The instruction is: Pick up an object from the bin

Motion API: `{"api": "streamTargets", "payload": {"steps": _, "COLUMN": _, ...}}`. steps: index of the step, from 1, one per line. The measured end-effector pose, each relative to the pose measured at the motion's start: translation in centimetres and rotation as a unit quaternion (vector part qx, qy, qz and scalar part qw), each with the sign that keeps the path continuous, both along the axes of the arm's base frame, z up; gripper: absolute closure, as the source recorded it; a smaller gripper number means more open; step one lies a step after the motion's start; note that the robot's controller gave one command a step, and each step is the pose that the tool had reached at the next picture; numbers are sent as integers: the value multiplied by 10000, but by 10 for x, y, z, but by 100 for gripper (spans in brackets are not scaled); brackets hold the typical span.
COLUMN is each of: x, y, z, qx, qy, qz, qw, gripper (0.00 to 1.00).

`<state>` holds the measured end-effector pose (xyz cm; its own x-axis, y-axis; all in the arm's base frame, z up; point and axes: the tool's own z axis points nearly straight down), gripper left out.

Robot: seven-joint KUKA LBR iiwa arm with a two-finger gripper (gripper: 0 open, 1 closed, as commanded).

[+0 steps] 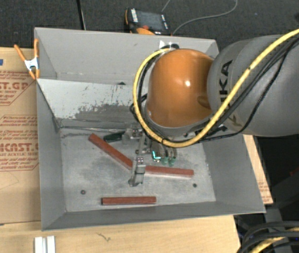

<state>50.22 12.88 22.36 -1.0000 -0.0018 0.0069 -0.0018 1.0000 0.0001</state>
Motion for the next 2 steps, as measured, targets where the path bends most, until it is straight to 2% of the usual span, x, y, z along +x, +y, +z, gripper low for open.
{"api": "streamTargets", "payload": {"steps": 1, "x": 2, "y": -1, "z": 4, "qx": 5, "qy": -39, "qz": -8, "qw": 10000, "gripper": 100}}
{"api": "streamTargets", "payload": {"steps": 2, "x": -19, "y": 47, "z": -53, "qx": 2, "qy": -6, "qz": -383, "qw": 9993, "gripper": 100}}
